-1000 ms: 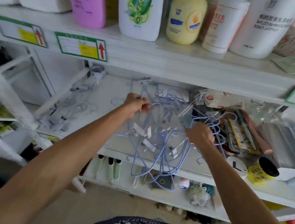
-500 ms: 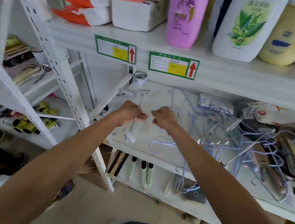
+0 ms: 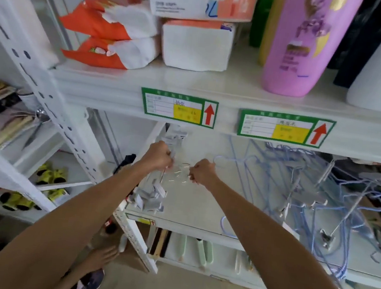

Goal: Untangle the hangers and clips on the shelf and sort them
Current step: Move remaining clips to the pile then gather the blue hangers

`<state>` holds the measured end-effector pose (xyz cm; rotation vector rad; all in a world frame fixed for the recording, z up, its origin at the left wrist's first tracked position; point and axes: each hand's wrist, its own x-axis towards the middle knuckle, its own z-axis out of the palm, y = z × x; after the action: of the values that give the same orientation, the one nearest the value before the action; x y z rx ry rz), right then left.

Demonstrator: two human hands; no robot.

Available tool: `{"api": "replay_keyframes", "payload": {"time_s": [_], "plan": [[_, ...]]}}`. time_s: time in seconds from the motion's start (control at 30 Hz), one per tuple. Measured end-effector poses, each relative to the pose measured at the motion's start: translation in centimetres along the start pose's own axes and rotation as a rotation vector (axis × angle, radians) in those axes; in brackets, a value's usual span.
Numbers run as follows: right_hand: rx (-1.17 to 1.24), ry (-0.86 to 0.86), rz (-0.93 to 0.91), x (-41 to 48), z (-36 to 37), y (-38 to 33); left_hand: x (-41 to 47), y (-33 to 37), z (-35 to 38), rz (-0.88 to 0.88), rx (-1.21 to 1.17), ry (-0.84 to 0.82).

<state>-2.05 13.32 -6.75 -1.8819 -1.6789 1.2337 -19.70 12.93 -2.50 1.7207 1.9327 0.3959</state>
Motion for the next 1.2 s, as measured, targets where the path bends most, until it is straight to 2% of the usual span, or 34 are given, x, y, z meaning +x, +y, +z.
{"api": "replay_keyframes", "payload": {"time_s": [0.13,0.27,0.5,0.67,1.03,1.1,1.2], "plan": [[-0.010,0.030,0.038,1.7,1.9,0.0,1.8,-0.4,1.1,0.073,0.153,0.083],[-0.092,0.108,0.037,2.4,2.7,-0.5,2.5,-1.1,2.0,0.069,0.286,0.123],[-0.178,0.142,0.018,2.2,1.9,-0.5,3.3,-2.2,3.1,-0.038,0.330,0.066],[-0.201,0.086,0.003,1.6,0.5,0.4,4.4,-2.9,2.9,-0.078,0.333,-0.016],[-0.217,0.126,-0.053,-2.0,-6.9,3.7,2.7,-2.0,1.8,-0.121,0.434,-0.061],[-0.203,0.139,-0.060,-3.2,-8.0,4.4,2.1,-1.4,1.8,-0.162,0.434,-0.012],[-0.199,0.180,-0.059,-4.5,-10.4,5.8,1.0,1.2,2.0,-0.121,0.420,0.259]]}}
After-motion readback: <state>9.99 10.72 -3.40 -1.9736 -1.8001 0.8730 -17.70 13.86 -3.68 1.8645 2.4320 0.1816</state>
